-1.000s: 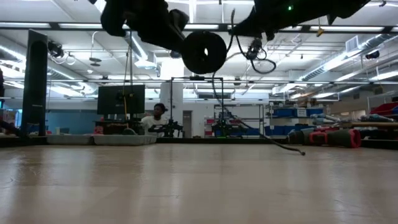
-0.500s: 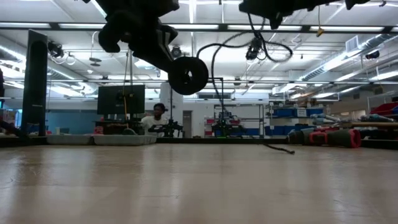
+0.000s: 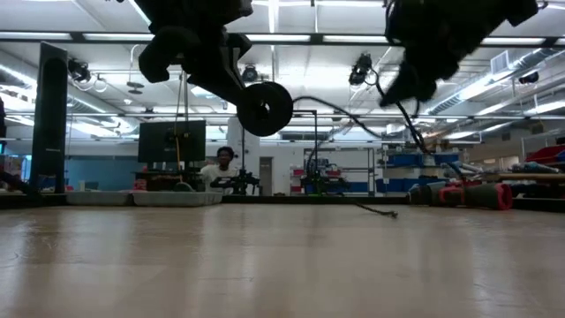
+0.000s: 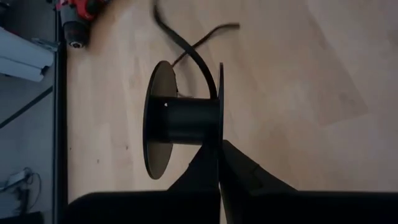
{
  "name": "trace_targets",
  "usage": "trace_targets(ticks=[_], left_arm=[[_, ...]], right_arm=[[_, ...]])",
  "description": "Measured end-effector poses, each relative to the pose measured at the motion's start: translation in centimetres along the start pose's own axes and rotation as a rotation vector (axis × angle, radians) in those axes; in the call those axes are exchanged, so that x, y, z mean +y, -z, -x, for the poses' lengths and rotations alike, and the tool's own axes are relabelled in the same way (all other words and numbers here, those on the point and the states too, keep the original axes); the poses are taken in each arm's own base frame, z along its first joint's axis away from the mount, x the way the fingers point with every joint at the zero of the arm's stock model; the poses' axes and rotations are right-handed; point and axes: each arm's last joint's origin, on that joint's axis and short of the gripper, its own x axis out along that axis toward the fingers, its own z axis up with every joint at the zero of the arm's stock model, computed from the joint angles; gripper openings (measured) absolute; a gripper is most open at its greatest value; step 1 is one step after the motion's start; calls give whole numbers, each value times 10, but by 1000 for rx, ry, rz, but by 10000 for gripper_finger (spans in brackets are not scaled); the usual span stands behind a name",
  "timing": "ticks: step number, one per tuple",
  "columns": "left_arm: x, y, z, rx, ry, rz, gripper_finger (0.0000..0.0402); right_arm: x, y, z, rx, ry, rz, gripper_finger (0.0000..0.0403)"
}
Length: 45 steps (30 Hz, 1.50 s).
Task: Coil cords
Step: Uncoil the black wire from the black spool, then coil the black wire on the black spool
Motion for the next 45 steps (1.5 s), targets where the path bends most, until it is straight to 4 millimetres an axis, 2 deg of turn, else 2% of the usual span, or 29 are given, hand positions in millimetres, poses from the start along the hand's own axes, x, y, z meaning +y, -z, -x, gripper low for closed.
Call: trace_targets(ticks=[4, 9, 14, 23, 29, 33, 36, 41, 45], left_arm=[[0, 1, 0, 14, -11, -16, 0], [0, 1, 0, 16, -9, -8, 0], [1, -1, 6, 49, 17, 21, 0], [2, -18, 22, 30, 20, -5, 0], [-9, -24, 26, -13, 61, 15, 0], [-28, -28, 23, -130, 125, 80, 0], [-43, -29, 19, -238, 164, 127, 0], [-63, -18, 9, -363, 170, 245, 0], [-77, -6, 3, -468, 157, 338, 0]], right_arm=[[-3, 17, -15, 180, 55, -31, 38], [0, 27, -32, 270, 60, -57, 87], [2, 35, -41, 366, 11, -150, 132], [10, 45, -32, 529, -73, -334, 145], [18, 47, -26, 604, -189, -411, 146], [19, 46, -23, 607, -223, -398, 145], [19, 40, -20, 539, -242, -353, 146], [25, 25, -16, 383, -327, -333, 144], [28, 21, -12, 344, -365, -326, 144]])
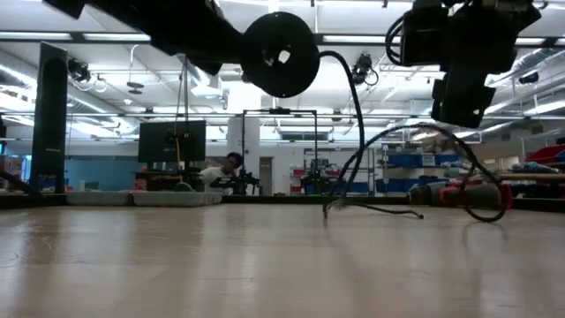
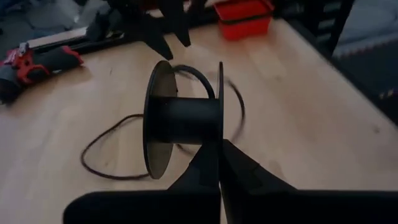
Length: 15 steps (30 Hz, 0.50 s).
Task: Coil cords
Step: Coil the black wire on the black spool
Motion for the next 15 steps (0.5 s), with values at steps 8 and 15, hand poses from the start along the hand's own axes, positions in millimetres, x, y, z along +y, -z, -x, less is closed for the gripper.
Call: trace_targets(ticks=[8, 15], left_arm=[[4, 11, 0, -55, -37, 157, 0], [17, 9, -2, -82, -146, 197, 0]], right_arm=[[24, 10, -5, -34, -79, 87, 144], [38, 7, -5, -338, 121, 292, 144]])
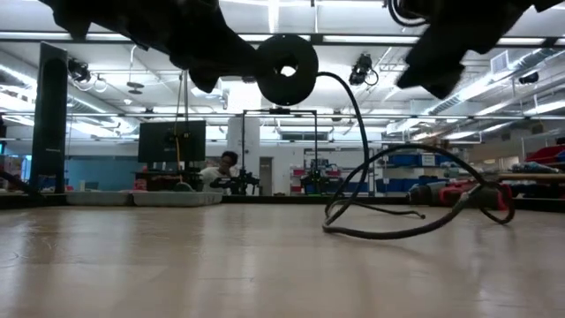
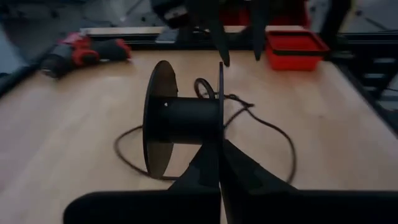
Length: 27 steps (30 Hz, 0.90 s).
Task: Coil cords
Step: Coil the black wire on the black spool
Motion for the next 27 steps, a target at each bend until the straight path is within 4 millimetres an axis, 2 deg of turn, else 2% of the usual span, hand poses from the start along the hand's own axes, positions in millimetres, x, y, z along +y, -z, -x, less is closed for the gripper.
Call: trace_targets(ticks=[3, 8, 14, 17, 23, 27], left_arm=[[2, 0, 0, -5, -62, -25, 0], [4, 0, 1, -17, -145, -30, 0], [-2, -2, 5, -100, -165, -44, 0], [0, 3, 8, -153, -168, -15, 0], [7, 10, 10, -208, -180, 14, 0], [13, 8, 11, -192, -171, -29, 0]], right_arm=[[0, -4, 0, -73, 71, 74, 144], [-11, -12, -1, -112, 133, 107, 144], [-29, -27, -3, -141, 74, 128, 144], [-34, -32, -3, -198, 54, 178, 144], [-49, -27, -7, -379, 30, 251, 144], [-62, -15, -9, -391, 60, 278, 144]])
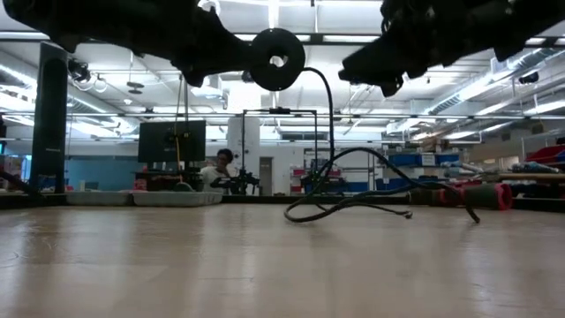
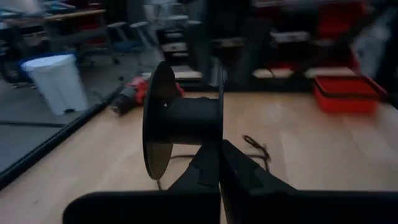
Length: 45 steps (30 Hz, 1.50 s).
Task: Coil cords
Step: Coil the black wire on the black spool
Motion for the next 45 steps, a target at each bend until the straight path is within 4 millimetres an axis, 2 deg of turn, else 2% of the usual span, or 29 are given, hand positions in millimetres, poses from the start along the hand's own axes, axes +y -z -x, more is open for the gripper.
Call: trace_targets(ticks=[10, 17, 22, 25, 34, 41, 45], left_arm=[[12, -3, 4, 76, 94, -79, 0], [25, -20, 27, 106, 98, -88, 0], [41, -40, 46, 61, 93, -81, 0], [51, -45, 53, 65, 91, -76, 0], [67, -45, 51, 78, 134, -55, 0], [72, -45, 48, 89, 187, 53, 0], [75, -45, 47, 98, 173, 93, 0]], right_arm=[[-20, 14, 1, 76, -10, -133, 144], [-39, 15, 1, 98, 18, -233, 144], [-44, 12, 1, 63, 45, -240, 144], [-44, 11, 0, 35, 65, -238, 144], [-47, 22, -30, 94, 61, -285, 144], [-57, 9, -52, 91, -23, -266, 144], [-61, 12, -64, 113, -82, -264, 144]])
